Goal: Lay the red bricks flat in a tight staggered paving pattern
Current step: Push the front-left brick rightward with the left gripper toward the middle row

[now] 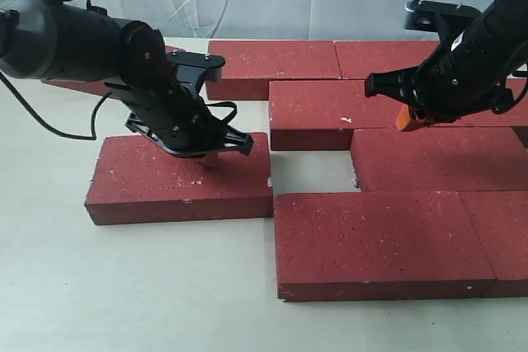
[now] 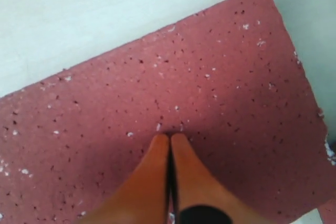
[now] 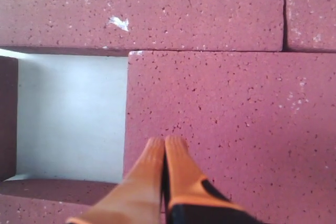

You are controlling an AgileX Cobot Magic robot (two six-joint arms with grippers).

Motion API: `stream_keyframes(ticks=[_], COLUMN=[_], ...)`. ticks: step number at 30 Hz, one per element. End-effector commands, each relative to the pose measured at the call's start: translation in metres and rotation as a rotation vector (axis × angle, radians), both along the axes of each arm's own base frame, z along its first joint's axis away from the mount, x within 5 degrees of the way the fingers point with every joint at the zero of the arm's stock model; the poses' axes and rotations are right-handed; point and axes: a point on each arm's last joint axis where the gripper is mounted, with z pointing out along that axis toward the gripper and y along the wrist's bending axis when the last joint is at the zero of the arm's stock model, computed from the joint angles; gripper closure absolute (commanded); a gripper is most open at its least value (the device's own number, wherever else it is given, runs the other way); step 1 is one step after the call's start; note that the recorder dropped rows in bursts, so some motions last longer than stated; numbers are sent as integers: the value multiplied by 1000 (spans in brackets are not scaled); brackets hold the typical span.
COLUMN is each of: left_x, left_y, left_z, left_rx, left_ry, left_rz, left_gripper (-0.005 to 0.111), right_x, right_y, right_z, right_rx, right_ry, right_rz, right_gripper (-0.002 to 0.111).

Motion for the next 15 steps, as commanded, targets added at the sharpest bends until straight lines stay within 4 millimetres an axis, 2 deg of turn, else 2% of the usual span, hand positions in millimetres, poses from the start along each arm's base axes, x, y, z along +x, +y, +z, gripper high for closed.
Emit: stream_keyframes(ticks=[1,8,15], left_x=[-3,-1,2], left_y=[-3,-12,-10], left_z=[-7,-3,-3], left_rx=[-21,-128,-101], left_ry=[26,-7,-50], left_rz=[-3,-16,-34], left_gripper=[107,107,107], right_x=[1,1,1], right_y=[-2,-1,-1], right_z=[0,0,0], right_rx=[-2,3,9], right_ry=[-11,-11,-10], right_rz=[-3,-5,-9], right_gripper=[109,109,109])
